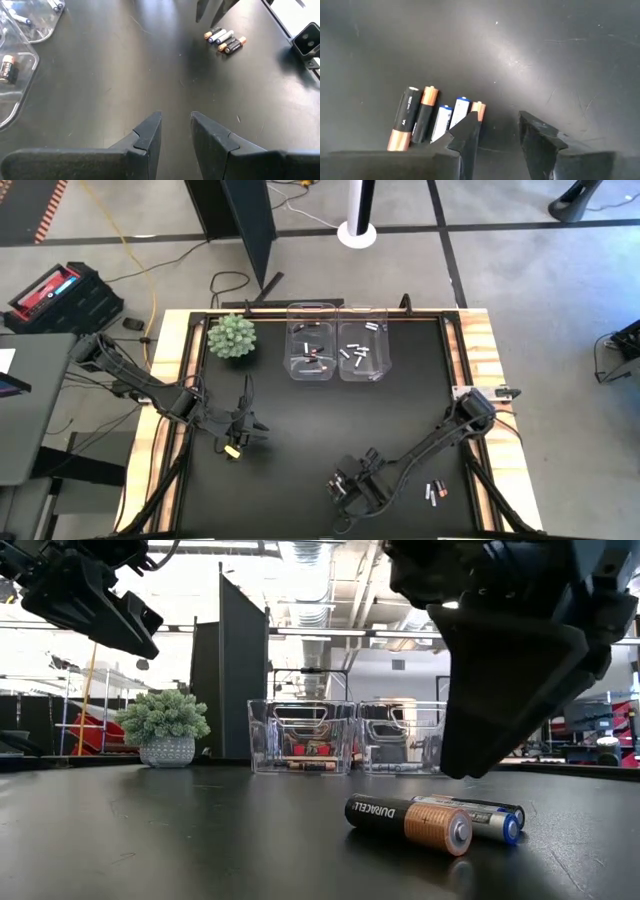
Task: Sort batteries
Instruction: Put the small black battery into the left transparent bin
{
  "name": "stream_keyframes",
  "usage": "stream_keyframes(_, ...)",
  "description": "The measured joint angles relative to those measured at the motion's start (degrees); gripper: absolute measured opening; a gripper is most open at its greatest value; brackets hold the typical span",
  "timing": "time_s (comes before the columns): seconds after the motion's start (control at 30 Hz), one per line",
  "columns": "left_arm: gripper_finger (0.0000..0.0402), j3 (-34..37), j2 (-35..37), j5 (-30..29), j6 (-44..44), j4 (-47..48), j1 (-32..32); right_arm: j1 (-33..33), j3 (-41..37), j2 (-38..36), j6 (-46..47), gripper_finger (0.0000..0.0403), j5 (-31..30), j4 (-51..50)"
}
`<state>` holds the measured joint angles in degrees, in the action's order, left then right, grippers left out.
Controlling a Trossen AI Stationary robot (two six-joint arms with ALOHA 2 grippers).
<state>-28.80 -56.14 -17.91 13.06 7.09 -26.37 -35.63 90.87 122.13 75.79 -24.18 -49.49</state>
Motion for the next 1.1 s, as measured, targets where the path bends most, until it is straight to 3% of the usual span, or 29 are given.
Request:
stream_keyframes(0.93,0.0099,-0.02,0.0,0.0,0.0,1.33,0.0,-0.4,-0.37,2.43,-1.23,0.0154,0.33,2.75)
stream_keyframes(1.1,0.0099,-0.02,0.0,0.0,0.0,1.31,0.0,-0.4,-0.31,2.43,-2.33,0.0134,0.31,0.29)
